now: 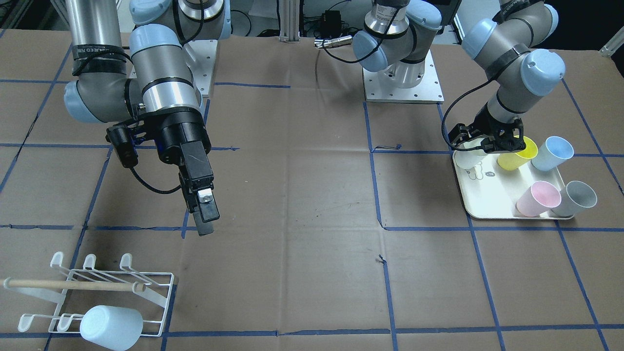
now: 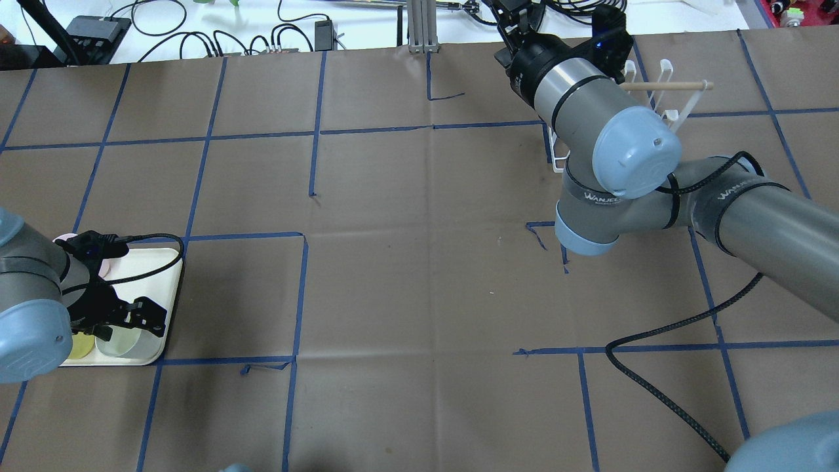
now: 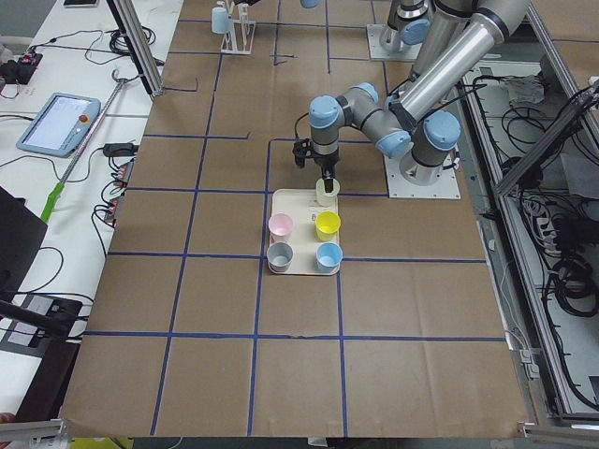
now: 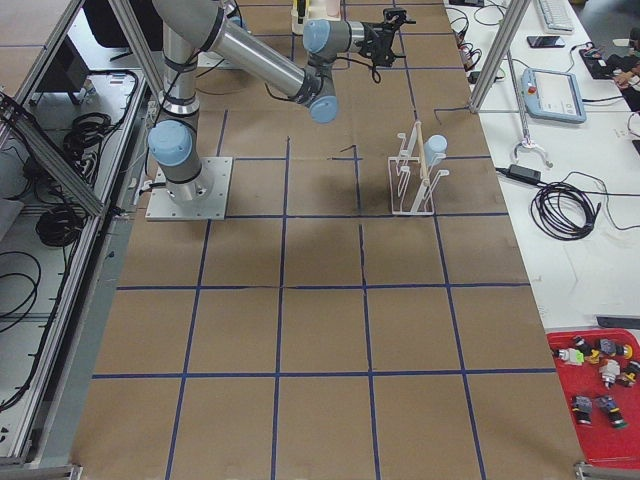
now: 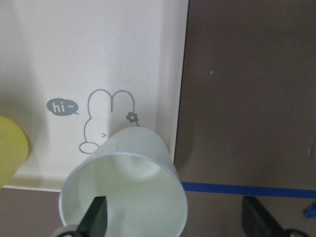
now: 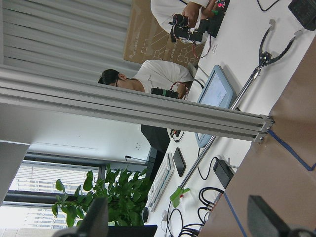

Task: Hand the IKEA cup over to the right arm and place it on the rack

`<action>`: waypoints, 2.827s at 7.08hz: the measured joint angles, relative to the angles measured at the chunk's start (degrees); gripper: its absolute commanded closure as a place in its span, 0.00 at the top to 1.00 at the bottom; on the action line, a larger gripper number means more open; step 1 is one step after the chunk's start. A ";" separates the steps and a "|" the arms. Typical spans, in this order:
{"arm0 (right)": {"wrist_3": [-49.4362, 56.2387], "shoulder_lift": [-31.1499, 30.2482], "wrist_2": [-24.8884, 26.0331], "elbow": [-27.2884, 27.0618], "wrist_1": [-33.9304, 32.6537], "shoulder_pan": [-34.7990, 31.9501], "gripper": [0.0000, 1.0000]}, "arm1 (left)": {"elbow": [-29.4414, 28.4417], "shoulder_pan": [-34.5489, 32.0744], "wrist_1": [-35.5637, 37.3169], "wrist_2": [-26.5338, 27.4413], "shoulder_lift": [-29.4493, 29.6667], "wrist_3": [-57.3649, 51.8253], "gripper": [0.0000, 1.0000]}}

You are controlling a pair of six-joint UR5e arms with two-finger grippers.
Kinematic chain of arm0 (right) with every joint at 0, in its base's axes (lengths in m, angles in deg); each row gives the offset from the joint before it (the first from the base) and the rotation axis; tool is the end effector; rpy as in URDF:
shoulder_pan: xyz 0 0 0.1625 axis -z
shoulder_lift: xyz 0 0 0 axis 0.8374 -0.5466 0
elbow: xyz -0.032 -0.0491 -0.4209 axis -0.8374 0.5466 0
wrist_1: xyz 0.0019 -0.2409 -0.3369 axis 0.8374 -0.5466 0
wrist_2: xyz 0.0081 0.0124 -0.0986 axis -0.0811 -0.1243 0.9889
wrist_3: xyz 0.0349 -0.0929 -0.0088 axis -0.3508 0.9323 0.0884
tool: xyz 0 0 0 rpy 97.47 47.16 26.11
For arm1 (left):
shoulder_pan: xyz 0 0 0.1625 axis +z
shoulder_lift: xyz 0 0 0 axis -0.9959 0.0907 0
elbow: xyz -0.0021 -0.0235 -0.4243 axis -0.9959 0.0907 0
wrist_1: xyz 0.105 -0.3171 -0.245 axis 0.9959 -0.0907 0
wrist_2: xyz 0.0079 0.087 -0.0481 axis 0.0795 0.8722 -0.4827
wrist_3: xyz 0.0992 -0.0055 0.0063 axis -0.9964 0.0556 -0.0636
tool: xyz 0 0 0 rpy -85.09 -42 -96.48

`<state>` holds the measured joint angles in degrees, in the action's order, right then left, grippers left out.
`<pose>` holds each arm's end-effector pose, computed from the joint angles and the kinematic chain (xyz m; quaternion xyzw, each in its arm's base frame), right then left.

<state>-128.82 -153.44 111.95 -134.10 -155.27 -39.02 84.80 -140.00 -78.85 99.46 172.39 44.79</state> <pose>0.2145 -0.5351 0.3873 0.3759 0.6893 -0.4021 0.4710 0.1063 -0.3705 0.2346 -0.0221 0.9978 0.0610 0.0150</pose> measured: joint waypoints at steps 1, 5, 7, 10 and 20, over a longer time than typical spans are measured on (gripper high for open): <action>0.00 -0.08 0.01 0.17 0.06 -0.03 1.00 | -0.09 0.05 0.28 0.21 0.05 -1.22 0.22; 0.01 -0.05 0.01 0.42 0.23 -0.09 1.00 | -0.36 0.05 -0.57 -0.01 -0.26 -2.66 0.00; 0.01 -0.02 0.03 0.54 0.25 -0.09 1.00 | -1.41 -0.23 -1.46 -0.31 -0.96 -3.07 0.00; 0.01 0.18 0.09 0.44 0.42 -0.39 1.00 | -16.89 -1.92 -14.60 -4.00 -0.47 -3.63 0.00; 0.01 0.23 0.10 -0.26 0.30 -0.49 1.00 | -43.64 -13.39 -5.15 -54.34 17.76 -15.90 0.00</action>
<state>-128.81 -153.20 112.05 -134.36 -154.98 -39.51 41.16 -153.39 -84.00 45.12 190.15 28.88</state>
